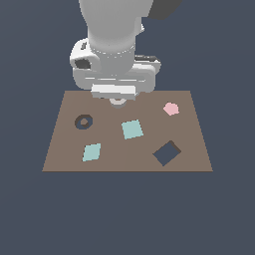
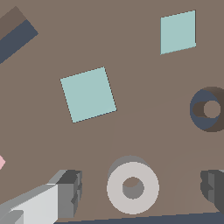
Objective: Insert a designated object into the corresponding slot on a board.
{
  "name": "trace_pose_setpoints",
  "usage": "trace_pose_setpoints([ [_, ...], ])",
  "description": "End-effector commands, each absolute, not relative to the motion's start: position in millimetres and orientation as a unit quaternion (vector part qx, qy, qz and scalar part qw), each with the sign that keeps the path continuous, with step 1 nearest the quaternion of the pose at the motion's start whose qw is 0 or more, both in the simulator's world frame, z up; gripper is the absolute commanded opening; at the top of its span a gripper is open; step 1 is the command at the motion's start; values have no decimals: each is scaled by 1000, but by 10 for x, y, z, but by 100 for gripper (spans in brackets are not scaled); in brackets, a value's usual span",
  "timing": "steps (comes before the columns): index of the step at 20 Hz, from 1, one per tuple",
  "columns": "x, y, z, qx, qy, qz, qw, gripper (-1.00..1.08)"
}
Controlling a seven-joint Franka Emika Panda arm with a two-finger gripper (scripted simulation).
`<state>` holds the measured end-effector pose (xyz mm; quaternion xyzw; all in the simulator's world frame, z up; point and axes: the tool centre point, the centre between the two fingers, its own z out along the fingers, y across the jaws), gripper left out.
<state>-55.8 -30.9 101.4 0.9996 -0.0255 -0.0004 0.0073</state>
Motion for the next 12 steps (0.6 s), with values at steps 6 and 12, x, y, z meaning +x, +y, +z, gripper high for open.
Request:
trace_pose_setpoints([
  [6, -864, -336, 656, 999, -36, 0, 3, 100],
  [12, -967, -341, 520, 999, -39, 0, 1, 100],
])
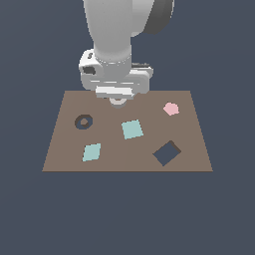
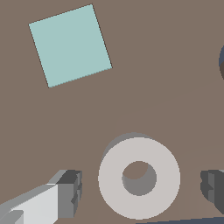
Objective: Insert a designated object into the corresponding slot on a board.
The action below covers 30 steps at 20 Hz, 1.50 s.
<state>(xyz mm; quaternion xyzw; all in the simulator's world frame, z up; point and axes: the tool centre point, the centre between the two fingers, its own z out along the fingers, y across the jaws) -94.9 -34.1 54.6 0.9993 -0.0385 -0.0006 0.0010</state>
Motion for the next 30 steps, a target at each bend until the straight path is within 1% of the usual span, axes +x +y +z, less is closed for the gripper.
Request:
trace_pose_setpoints([
  [1, -971, -341, 510, 999, -39, 0, 0, 100],
  [6, -970, -341, 499, 999, -39, -1, 0, 100],
  [16, -975, -339, 298, 999, -39, 0, 0, 100],
  [17, -975, -339, 298, 999, -39, 0, 0, -100],
  [30, -974, -339, 309, 999, -41, 0, 0, -100],
])
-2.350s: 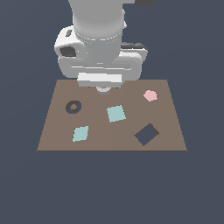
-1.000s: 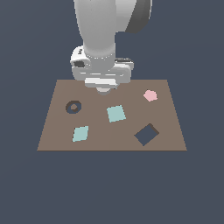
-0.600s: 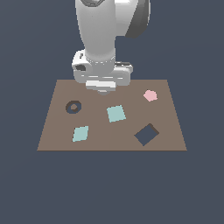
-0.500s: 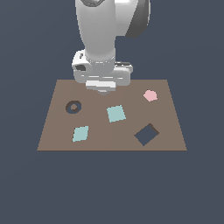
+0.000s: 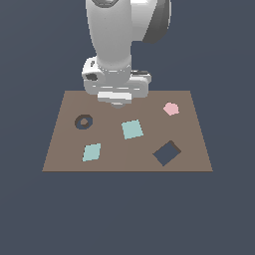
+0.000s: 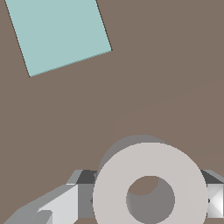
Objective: Insert a designated object into the corresponding slot on a board.
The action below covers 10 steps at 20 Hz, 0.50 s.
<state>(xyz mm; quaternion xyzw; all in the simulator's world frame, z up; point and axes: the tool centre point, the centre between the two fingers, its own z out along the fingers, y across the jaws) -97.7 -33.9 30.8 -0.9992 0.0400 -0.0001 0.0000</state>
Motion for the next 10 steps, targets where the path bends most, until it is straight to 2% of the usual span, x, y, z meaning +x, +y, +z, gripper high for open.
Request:
trace_pose_setpoints([
  [1, -970, -340, 309, -999, 43, 0, 0, -100],
  [10, -859, -357, 317, -995, 98, 0, 0, -100],
])
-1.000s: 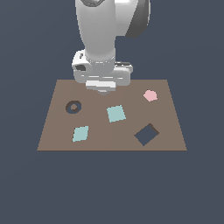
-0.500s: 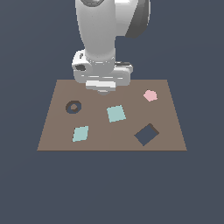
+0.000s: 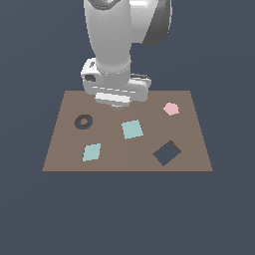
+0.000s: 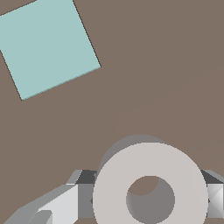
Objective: Insert a designated object into the corresponding slot on a board.
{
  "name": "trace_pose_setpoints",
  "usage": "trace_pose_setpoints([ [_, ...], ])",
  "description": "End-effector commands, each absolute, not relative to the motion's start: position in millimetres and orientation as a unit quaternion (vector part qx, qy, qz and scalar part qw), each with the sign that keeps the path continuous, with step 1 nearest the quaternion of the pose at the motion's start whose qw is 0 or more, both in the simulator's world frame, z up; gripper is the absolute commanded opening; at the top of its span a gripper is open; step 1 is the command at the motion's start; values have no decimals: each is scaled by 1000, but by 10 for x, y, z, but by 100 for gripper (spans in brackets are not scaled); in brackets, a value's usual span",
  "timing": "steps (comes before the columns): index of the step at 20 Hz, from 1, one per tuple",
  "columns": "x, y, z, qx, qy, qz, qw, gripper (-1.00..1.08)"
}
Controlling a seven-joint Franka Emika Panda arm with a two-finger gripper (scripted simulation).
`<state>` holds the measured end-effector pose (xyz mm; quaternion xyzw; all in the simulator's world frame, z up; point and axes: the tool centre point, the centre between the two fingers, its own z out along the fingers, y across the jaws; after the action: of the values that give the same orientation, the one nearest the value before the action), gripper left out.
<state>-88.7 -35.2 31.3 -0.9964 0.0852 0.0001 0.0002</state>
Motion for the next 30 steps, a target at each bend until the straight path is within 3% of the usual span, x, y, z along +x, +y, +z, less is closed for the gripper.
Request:
trace_pose_setpoints([
  [1, -839, -362, 319, -994, 108, 0, 0, -100],
  [13, -481, -530, 347, -955, 297, 0, 1, -100],
  [30, -98, -1179, 395, -783, 622, 0, 1, -100],
])
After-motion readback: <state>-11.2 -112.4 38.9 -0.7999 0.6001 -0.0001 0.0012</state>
